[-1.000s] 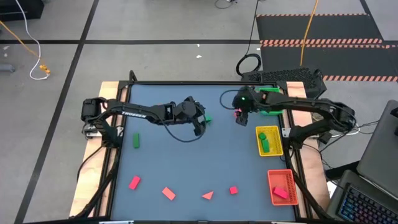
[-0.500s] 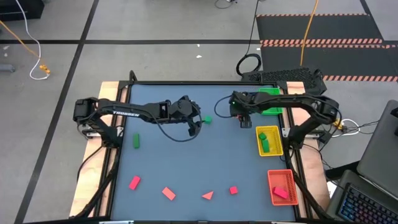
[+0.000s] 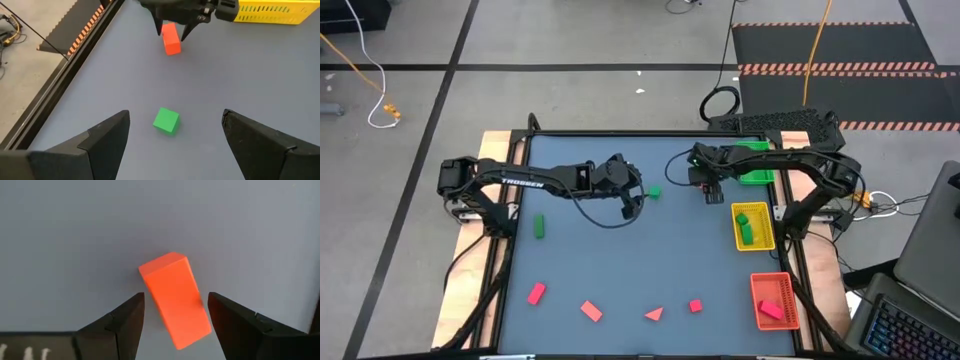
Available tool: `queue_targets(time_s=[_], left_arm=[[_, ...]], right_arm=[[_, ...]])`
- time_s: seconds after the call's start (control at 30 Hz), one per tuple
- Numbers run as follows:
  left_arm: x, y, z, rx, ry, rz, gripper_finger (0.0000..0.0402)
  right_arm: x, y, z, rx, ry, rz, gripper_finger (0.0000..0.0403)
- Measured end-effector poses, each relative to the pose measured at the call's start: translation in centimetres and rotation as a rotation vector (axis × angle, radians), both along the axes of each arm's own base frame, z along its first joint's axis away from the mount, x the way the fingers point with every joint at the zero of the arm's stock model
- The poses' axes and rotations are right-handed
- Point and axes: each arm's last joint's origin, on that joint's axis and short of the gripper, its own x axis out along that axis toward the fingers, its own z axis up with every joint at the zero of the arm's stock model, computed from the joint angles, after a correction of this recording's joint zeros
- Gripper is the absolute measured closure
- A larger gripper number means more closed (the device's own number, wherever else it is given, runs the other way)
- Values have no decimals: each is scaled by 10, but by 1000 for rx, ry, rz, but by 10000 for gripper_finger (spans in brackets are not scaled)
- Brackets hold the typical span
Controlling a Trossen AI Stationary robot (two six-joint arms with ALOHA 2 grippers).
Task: Sort & place blocks by color
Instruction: Put top left orange block into the green basket
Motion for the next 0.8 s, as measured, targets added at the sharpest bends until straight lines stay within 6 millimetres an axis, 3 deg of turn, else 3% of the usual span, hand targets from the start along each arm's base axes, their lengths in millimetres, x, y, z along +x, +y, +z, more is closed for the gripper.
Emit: queue_targets(time_s=[0.2, 0.37, 0.5, 0.63, 0.8], left_arm=[[0, 0, 0, -1, 2, 0, 82], [-1, 0, -2, -3, 21, 1, 82], [-2, 0, -2, -4, 25, 2, 82], [-2, 0, -2, -4, 27, 2, 82], [-2, 0, -3, -18, 28, 13, 82]], right_arm=[[2, -4, -18, 29, 59, -13, 188], [0, -3, -14, 17, 65, -39, 205], [-6, -1, 4, -36, 34, -46, 272], [-13, 3, 19, -48, 15, -48, 381], [-19, 4, 36, -91, -53, -103, 399]])
